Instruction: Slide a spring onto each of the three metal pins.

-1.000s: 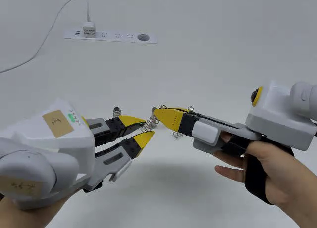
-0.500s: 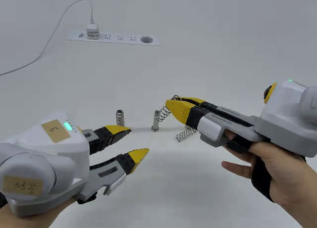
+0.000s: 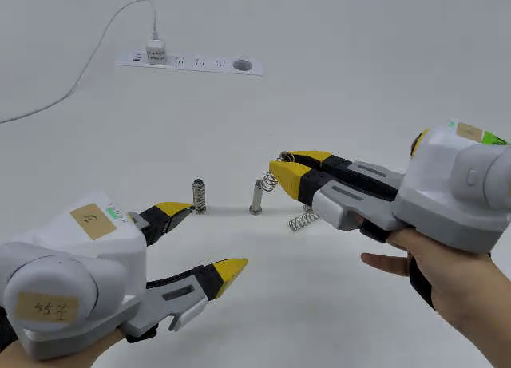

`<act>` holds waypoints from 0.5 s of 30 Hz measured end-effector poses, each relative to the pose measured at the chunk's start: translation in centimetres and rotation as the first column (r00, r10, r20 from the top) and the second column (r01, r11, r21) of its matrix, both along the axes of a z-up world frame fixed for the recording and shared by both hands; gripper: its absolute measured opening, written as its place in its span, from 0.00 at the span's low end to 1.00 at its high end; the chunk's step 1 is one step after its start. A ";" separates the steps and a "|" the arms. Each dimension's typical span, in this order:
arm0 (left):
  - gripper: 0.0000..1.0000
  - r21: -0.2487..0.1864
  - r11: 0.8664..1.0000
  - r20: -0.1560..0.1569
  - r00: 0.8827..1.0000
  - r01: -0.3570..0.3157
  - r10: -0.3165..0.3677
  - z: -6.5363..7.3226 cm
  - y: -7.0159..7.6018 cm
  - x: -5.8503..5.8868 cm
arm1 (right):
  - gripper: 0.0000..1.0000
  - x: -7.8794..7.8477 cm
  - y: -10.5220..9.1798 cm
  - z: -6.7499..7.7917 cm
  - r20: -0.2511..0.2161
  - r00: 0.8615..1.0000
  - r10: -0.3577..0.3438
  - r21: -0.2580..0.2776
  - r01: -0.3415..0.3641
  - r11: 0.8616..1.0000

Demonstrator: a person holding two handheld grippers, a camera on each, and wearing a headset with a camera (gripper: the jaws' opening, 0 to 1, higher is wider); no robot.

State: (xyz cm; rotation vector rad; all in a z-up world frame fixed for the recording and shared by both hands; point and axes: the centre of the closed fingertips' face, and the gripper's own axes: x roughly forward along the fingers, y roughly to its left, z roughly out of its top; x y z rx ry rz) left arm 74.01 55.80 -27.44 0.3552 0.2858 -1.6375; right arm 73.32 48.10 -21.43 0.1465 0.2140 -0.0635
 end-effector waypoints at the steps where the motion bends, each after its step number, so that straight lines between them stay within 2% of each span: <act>1: 0.56 -0.002 1.000 -0.001 1.000 -0.003 0.003 0.0 0.0 0.0 | 0.11 0.3 -0.1 -0.1 -0.004 1.000 0.000 -0.014 0.000 1.000; 7: 0.61 0.013 1.000 0.005 1.000 -0.007 0.007 -0.4 0.2 0.1 | 0.11 1.3 -0.5 -1.1 -0.036 0.999 0.002 -0.079 -0.005 0.997; 15: 0.66 0.009 1.000 -0.004 1.000 -0.020 0.020 -0.3 0.2 0.4 | 0.11 2.1 -1.2 -2.3 -0.066 0.998 -0.007 -0.098 0.000 0.995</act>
